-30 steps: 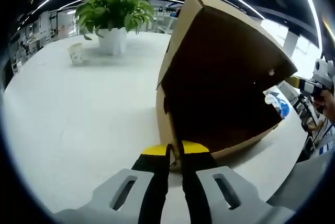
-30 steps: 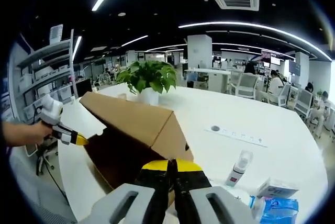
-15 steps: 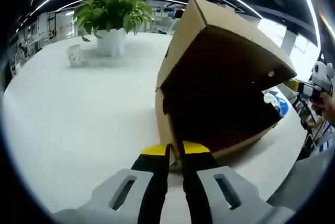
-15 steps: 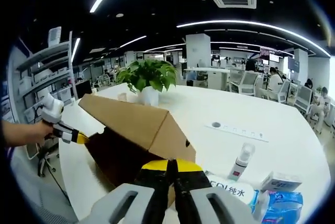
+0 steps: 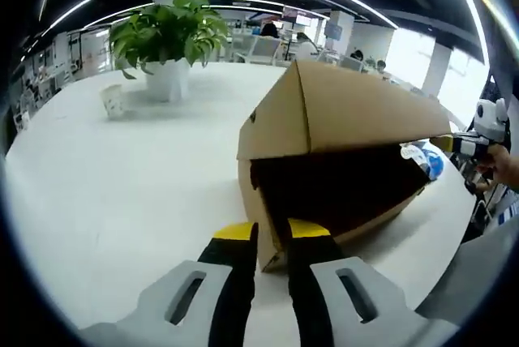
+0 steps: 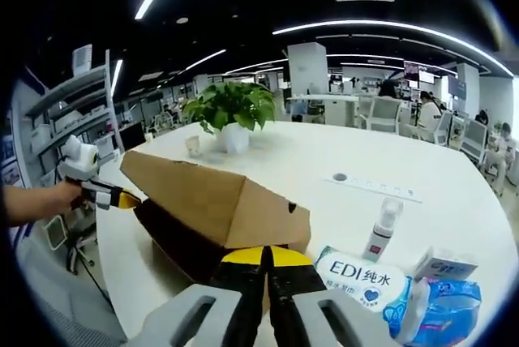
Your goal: Operate the shoe box by opening the lid, removing the specified soft item, and placing it in the target area until the item is outside and the box remains undamaged.
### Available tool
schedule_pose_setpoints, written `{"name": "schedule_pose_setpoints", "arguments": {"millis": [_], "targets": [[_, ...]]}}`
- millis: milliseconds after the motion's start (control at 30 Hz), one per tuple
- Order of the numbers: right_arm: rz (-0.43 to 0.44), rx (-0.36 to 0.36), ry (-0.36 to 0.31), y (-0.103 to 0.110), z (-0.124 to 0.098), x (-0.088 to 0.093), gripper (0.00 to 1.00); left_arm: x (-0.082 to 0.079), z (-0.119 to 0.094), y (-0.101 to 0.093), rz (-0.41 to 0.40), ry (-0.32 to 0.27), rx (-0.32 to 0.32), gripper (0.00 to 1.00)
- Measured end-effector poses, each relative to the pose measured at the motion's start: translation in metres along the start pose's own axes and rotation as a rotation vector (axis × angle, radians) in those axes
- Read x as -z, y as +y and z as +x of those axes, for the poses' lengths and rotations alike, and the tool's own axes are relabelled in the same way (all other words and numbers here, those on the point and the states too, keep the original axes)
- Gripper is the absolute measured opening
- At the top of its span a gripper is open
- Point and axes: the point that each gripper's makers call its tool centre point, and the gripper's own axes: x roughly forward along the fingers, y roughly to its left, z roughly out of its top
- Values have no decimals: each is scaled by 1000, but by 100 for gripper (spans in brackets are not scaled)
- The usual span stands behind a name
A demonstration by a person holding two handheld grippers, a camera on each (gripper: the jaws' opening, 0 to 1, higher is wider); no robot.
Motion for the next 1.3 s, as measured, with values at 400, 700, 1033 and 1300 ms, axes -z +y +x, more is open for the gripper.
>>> {"name": "schedule_pose_setpoints", "arguments": {"millis": [400,700,1033,1300], "targets": [[8,-11,17,2,-1,14,0,-10,-4,-3,28,-45,19,12],[5,-30,38,5,-1,26,0,-6,-5,-4,43,-44,27,12],[-5,-44,62,6,1,37,0,6,-7,-1,59,-19,20,15],[-14,-49,78,7,1,44,0,12,-8,2,80,3,11,17]]}}
